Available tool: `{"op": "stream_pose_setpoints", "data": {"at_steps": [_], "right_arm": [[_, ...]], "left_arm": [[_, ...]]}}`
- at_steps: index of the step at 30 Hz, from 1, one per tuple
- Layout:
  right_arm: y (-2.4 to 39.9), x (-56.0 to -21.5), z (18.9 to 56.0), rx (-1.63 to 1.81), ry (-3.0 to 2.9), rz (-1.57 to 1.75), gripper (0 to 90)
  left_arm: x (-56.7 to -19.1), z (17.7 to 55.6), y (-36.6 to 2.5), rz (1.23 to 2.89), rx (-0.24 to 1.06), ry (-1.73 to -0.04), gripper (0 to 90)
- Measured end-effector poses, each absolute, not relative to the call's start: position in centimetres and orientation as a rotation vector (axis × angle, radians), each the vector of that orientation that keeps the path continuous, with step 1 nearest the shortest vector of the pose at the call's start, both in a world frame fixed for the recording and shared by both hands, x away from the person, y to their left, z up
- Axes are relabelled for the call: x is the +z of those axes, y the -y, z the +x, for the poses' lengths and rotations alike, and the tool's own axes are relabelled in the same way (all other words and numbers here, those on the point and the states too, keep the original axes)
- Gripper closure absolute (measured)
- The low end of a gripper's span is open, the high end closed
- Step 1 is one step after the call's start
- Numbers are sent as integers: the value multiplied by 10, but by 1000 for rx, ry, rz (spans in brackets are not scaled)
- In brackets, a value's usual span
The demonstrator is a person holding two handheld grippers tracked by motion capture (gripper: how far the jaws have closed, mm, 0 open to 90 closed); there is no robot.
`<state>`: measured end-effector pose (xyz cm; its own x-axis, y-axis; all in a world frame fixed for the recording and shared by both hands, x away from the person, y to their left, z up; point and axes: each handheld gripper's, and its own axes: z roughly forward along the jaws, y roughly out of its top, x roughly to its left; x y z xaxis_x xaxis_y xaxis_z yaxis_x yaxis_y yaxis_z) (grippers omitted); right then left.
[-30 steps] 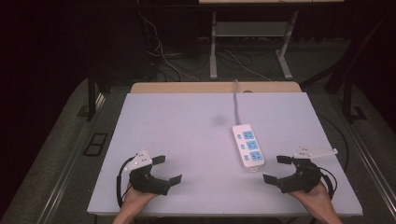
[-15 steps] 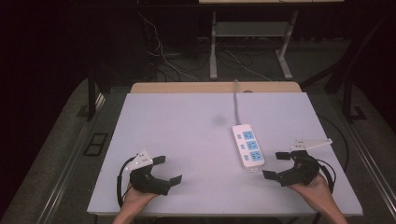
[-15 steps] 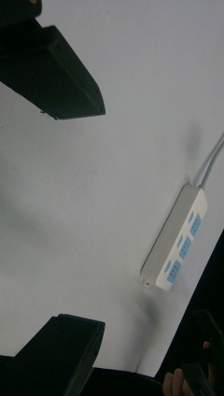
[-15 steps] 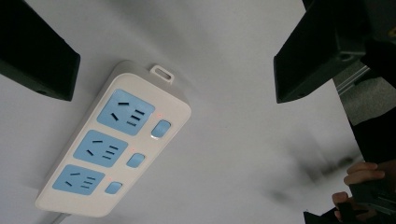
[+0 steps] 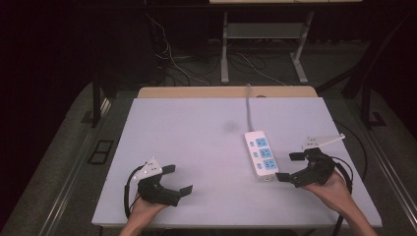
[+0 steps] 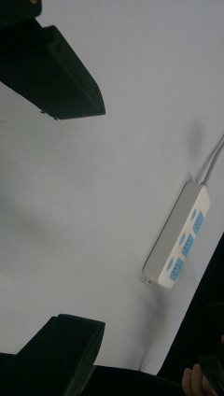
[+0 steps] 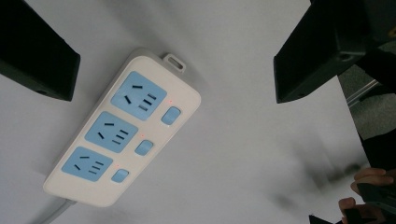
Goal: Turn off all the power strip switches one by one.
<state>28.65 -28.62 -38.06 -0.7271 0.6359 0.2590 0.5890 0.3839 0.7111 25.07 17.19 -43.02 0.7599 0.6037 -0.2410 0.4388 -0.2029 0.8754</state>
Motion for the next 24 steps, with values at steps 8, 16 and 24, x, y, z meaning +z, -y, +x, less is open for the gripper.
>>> {"op": "stream_pose_setpoints", "data": {"at_steps": [8, 16, 24], "right_arm": [[278, -372, 300, 1233, -2611, 1097, 4], [270, -368, 309, 1196, -2640, 1070, 4], [261, -369, 321, 1130, -2694, 1022, 4]], "left_arm": [[-430, 251, -172, 1837, 184, -809, 0], [-430, 250, -170, 1842, 184, -803, 0], [-431, 250, -169, 1845, 185, -802, 0]]}}
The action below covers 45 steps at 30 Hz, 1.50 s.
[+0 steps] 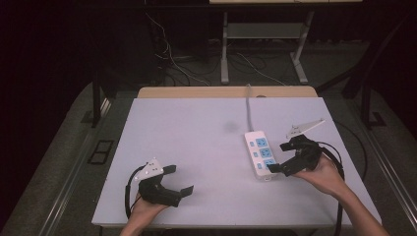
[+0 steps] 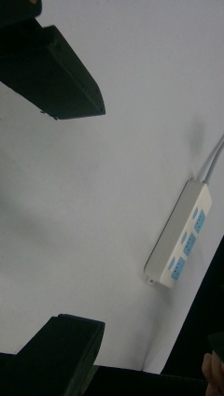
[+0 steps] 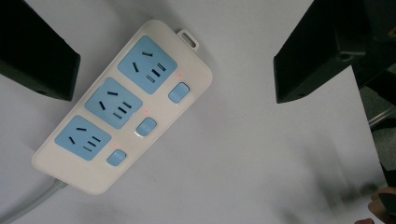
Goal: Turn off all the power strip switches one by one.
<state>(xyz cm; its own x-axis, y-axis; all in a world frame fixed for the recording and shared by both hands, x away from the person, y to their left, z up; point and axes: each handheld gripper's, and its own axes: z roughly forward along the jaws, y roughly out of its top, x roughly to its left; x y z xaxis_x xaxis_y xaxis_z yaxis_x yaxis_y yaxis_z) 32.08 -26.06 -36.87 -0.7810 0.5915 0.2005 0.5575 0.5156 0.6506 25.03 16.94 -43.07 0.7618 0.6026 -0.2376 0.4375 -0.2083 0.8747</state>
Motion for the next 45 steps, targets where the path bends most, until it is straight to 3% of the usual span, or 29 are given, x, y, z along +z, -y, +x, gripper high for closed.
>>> {"op": "stream_pose_setpoints", "data": {"at_steps": [15, 17, 18, 20, 21, 23, 24, 25, 26, 41, 45], "right_arm": [[247, -372, 332, 1012, -2758, 977, 9], [245, -371, 334, 997, -2757, 953, 79], [241, -371, 336, 983, -2755, 951, 189], [239, -371, 336, 978, -2757, 939, 220], [234, -372, 337, 941, -2762, 901, 328], [230, -373, 338, 924, -2765, 879, 413], [230, -373, 338, 924, -2765, 879, 413], [227, -373, 338, 918, -2780, 851, 503], [225, -373, 338, 921, -2787, 841, 534], [225, -380, 349, 930, -2891, 873, 878], [224, -383, 351, 923, -2899, 864, 897]], "left_arm": [[-431, 249, -168, 1847, 181, -795, 0], [-431, 249, -168, 1847, 179, -794, 0], [-431, 248, -168, 1848, 180, -794, 0], [-431, 248, -167, 1848, 181, -794, 0], [-431, 248, -167, 1847, 181, -794, 0], [-431, 248, -167, 1847, 182, -795, 0], [-431, 248, -168, 1847, 182, -794, 0], [-431, 248, -167, 1847, 182, -795, 0], [-431, 248, -168, 1848, 182, -795, 0], [-431, 249, -167, 1850, 182, -793, 0], [-431, 249, -167, 1851, 182, -790, 0]]}}
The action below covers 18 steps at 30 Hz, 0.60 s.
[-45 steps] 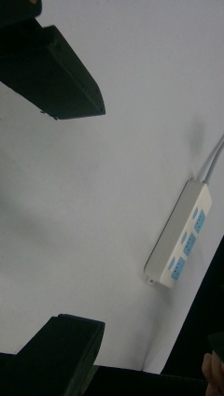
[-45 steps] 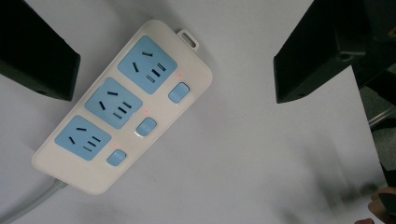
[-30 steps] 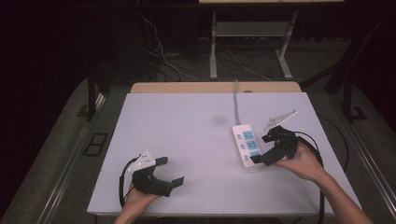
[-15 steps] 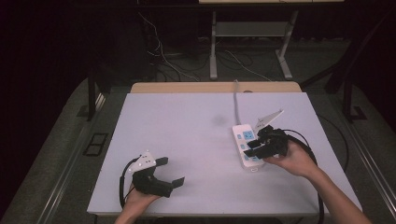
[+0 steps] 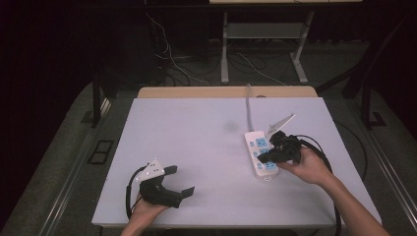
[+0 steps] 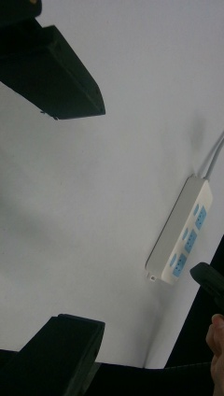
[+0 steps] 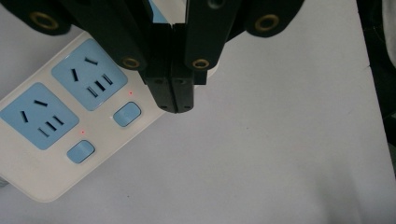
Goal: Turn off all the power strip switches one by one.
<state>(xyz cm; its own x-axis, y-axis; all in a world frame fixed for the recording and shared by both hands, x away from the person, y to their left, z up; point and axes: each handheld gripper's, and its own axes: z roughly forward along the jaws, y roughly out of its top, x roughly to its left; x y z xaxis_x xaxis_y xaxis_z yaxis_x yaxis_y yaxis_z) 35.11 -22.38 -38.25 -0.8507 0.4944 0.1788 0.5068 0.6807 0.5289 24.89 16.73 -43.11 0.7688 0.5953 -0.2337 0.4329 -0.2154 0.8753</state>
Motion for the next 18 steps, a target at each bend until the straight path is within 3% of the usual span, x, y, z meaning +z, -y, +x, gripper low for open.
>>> {"op": "stream_pose_setpoints", "data": {"at_steps": [18], "right_arm": [[217, -397, 358, -850, 2875, -835, 897]], "left_arm": [[-431, 249, -167, 1853, 179, -790, 0]]}}
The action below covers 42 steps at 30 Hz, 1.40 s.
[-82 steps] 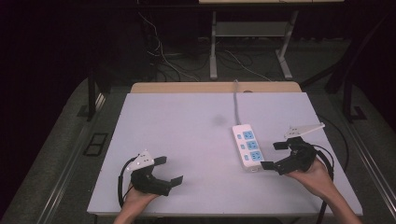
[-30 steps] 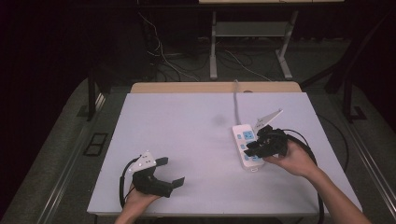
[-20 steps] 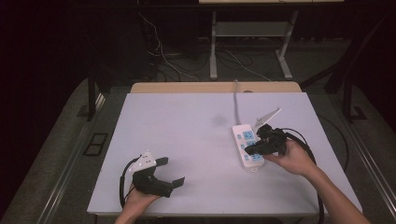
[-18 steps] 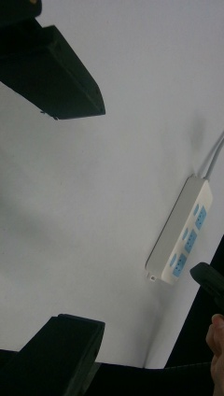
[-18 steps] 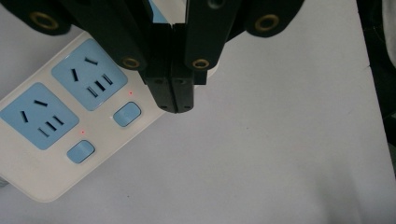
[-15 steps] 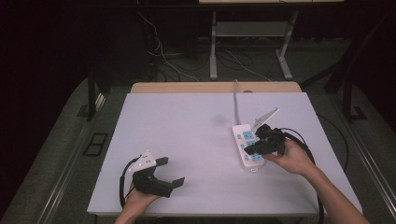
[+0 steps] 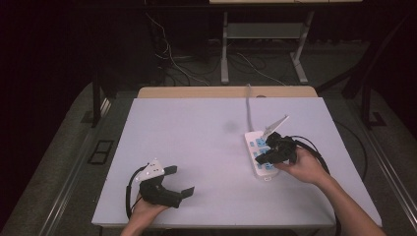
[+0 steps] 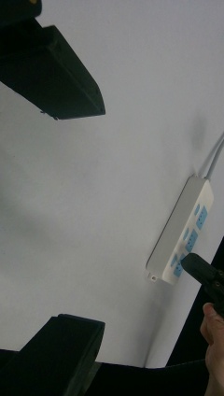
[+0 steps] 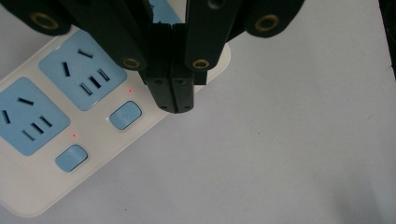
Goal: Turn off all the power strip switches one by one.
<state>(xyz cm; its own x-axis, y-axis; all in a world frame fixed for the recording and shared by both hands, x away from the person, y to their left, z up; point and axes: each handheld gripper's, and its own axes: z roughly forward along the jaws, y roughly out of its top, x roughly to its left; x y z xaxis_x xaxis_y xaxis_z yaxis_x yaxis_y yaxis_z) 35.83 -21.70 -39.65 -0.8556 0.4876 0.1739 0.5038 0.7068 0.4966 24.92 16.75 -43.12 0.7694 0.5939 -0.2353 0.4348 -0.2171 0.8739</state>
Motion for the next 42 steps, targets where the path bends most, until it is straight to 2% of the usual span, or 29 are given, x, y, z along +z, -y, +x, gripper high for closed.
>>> {"op": "stream_pose_setpoints", "data": {"at_steps": [42], "right_arm": [[219, -410, 349, -897, 2858, -807, 900]], "left_arm": [[-431, 251, -167, 1850, 181, -794, 0]]}}
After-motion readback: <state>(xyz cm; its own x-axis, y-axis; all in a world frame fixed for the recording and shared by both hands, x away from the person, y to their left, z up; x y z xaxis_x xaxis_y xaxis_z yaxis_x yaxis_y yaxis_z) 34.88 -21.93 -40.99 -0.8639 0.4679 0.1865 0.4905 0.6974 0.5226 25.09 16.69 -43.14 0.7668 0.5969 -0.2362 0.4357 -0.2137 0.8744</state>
